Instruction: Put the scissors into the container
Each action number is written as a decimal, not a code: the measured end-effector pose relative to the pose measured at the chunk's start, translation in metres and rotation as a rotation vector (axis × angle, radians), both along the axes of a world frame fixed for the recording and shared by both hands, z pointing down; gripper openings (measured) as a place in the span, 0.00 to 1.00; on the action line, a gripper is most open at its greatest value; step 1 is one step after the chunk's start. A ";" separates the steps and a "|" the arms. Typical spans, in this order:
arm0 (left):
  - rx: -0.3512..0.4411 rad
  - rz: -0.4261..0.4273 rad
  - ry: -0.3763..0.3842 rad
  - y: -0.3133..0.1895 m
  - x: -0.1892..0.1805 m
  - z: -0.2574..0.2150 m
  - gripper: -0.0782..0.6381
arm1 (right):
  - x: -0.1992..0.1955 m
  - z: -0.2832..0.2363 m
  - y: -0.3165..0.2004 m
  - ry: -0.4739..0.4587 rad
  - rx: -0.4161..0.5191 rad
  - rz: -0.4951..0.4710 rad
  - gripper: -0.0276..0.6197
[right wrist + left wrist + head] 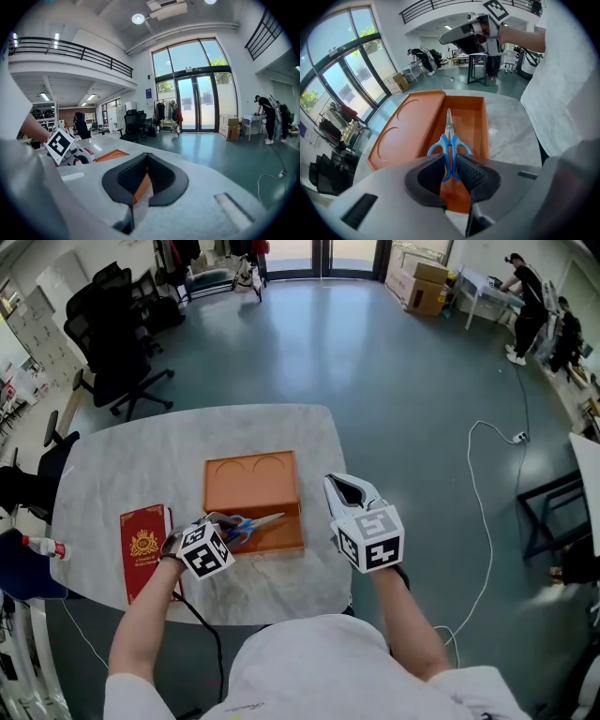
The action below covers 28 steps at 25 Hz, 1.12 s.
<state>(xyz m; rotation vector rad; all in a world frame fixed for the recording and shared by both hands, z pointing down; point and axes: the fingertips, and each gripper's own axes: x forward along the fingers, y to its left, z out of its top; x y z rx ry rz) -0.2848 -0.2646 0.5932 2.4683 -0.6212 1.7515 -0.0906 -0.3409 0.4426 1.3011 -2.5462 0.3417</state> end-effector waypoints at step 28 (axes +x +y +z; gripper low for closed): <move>-0.096 -0.026 -0.109 -0.004 -0.003 0.030 0.22 | 0.019 0.010 -0.002 -0.007 -0.028 0.019 0.05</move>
